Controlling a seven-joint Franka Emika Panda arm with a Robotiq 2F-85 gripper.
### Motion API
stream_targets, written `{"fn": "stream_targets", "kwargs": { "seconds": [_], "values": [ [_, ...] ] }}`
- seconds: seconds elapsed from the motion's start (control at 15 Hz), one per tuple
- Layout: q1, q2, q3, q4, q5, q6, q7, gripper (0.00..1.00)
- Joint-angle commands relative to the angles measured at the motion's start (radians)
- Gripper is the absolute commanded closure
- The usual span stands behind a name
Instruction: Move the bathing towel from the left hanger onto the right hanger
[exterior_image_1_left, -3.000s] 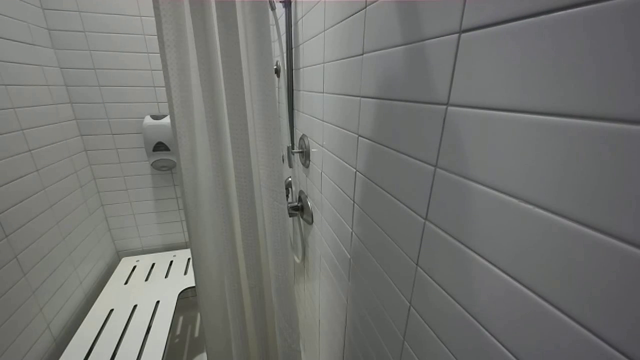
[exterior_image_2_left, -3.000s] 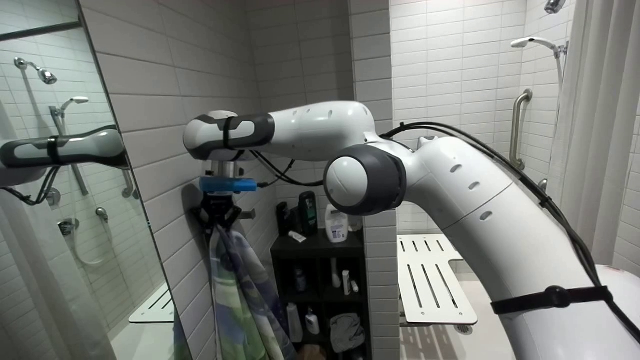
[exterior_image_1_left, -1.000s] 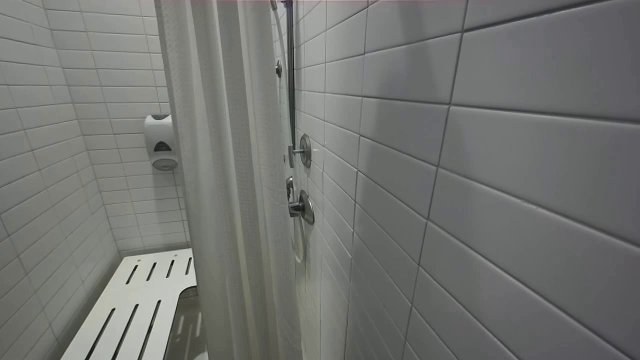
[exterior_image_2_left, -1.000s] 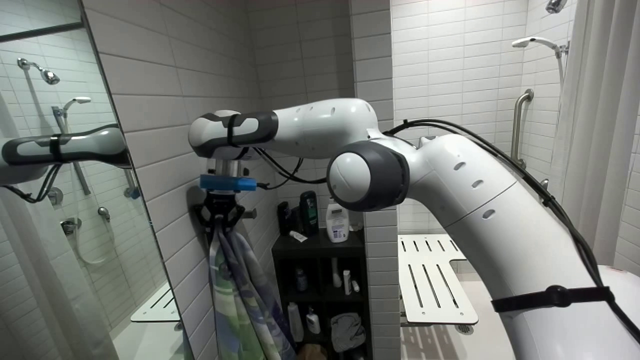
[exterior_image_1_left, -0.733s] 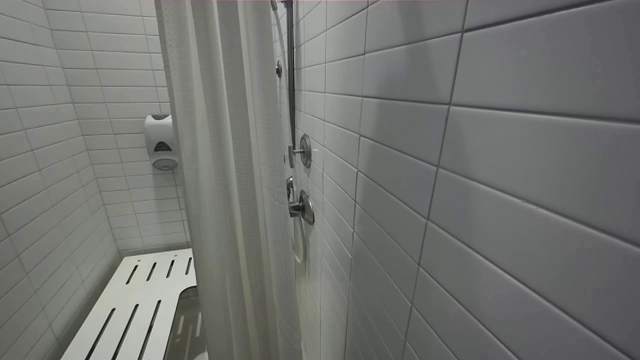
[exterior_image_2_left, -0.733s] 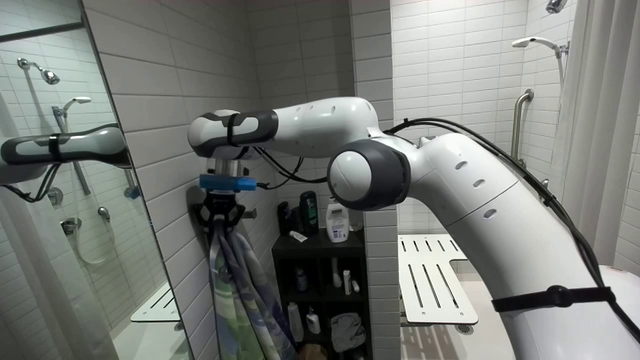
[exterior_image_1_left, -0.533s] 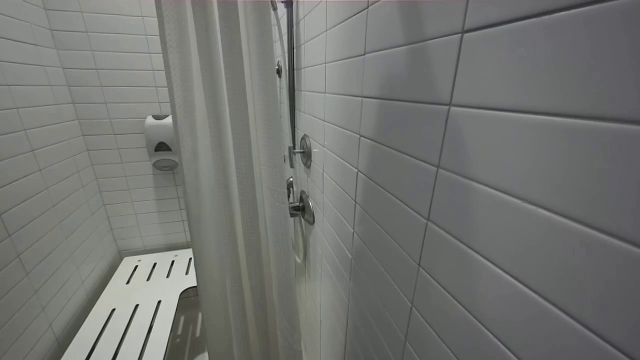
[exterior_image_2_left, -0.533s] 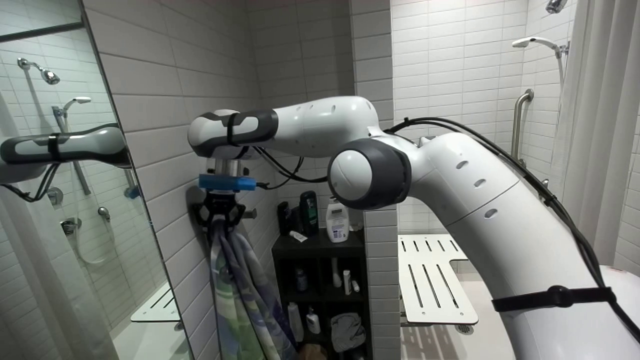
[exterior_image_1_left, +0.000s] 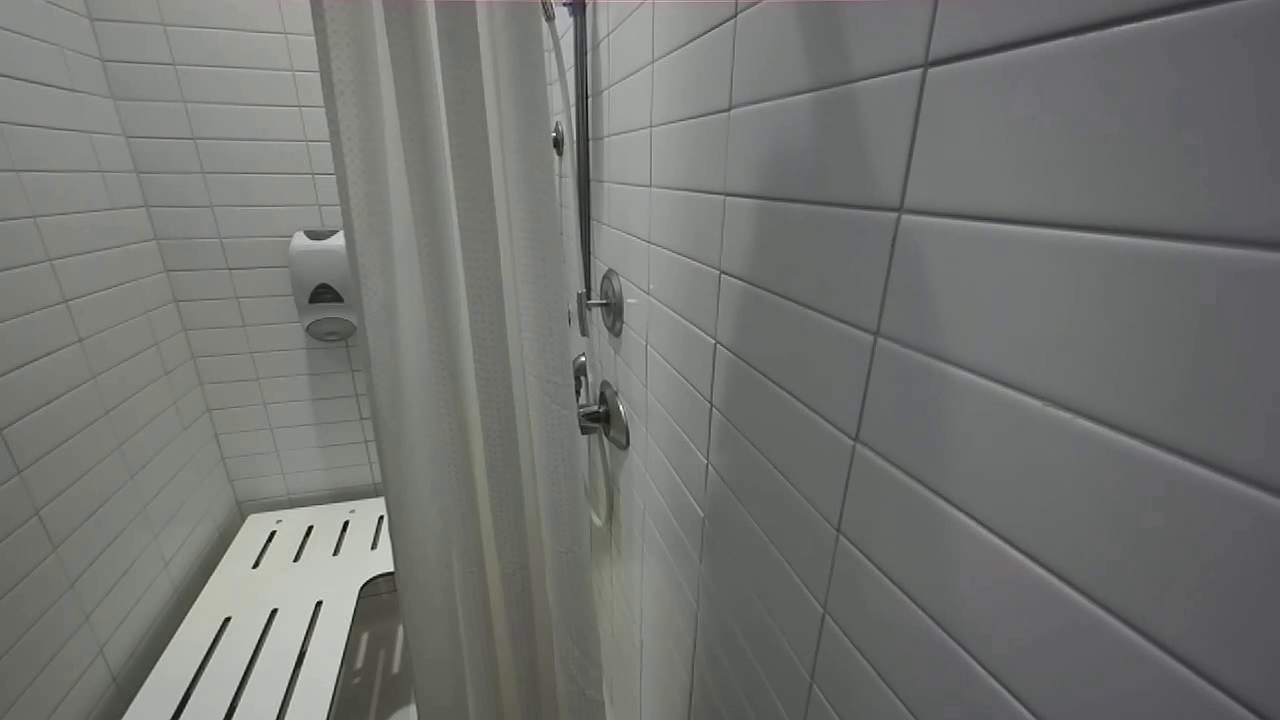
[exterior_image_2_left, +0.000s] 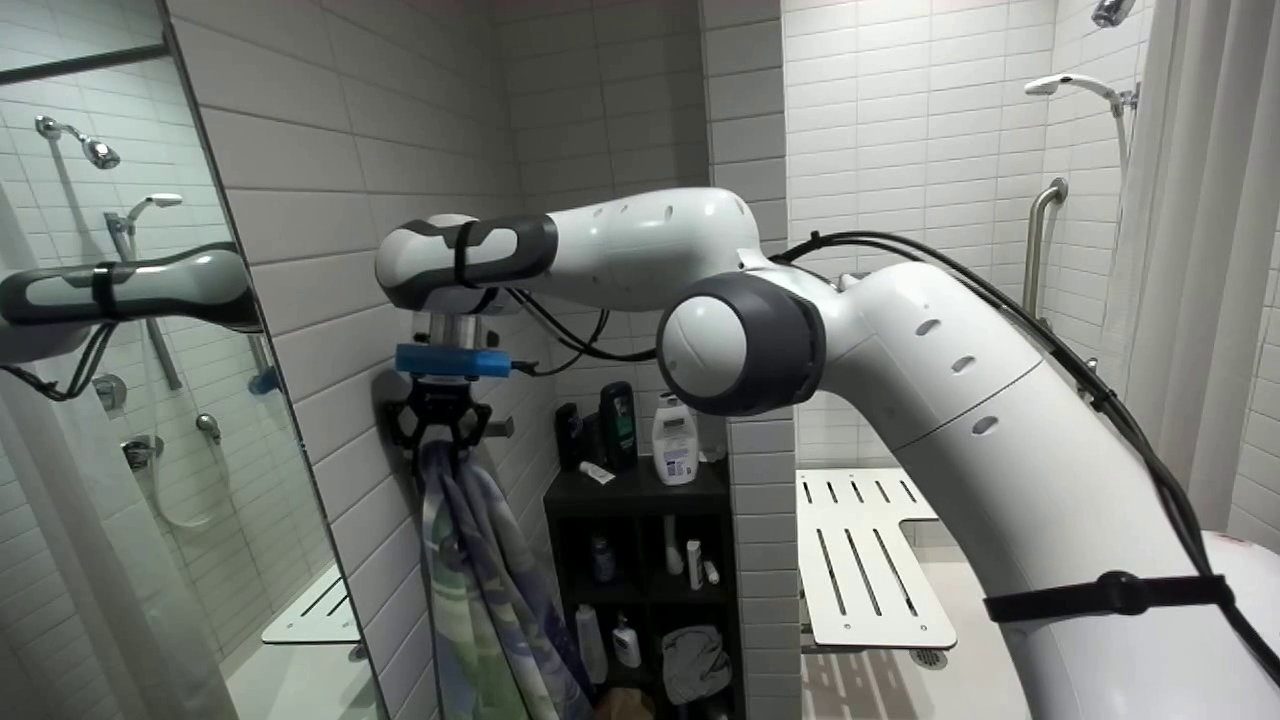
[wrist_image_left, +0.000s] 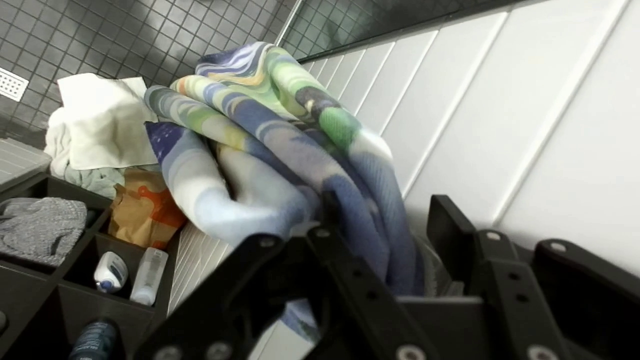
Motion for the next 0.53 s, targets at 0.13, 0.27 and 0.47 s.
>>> {"fn": "stream_targets", "kwargs": {
  "seconds": [0.13, 0.27, 0.47],
  "values": [
    [-0.022, -0.072, -0.059, -0.003, -0.069, 0.137, 0.014, 0.24],
    [-0.024, -0.089, -0.09, -0.009, -0.114, 0.227, 0.023, 0.24],
    [-0.018, -0.109, -0.143, -0.033, -0.188, 0.374, 0.053, 0.24]
  ]
}}
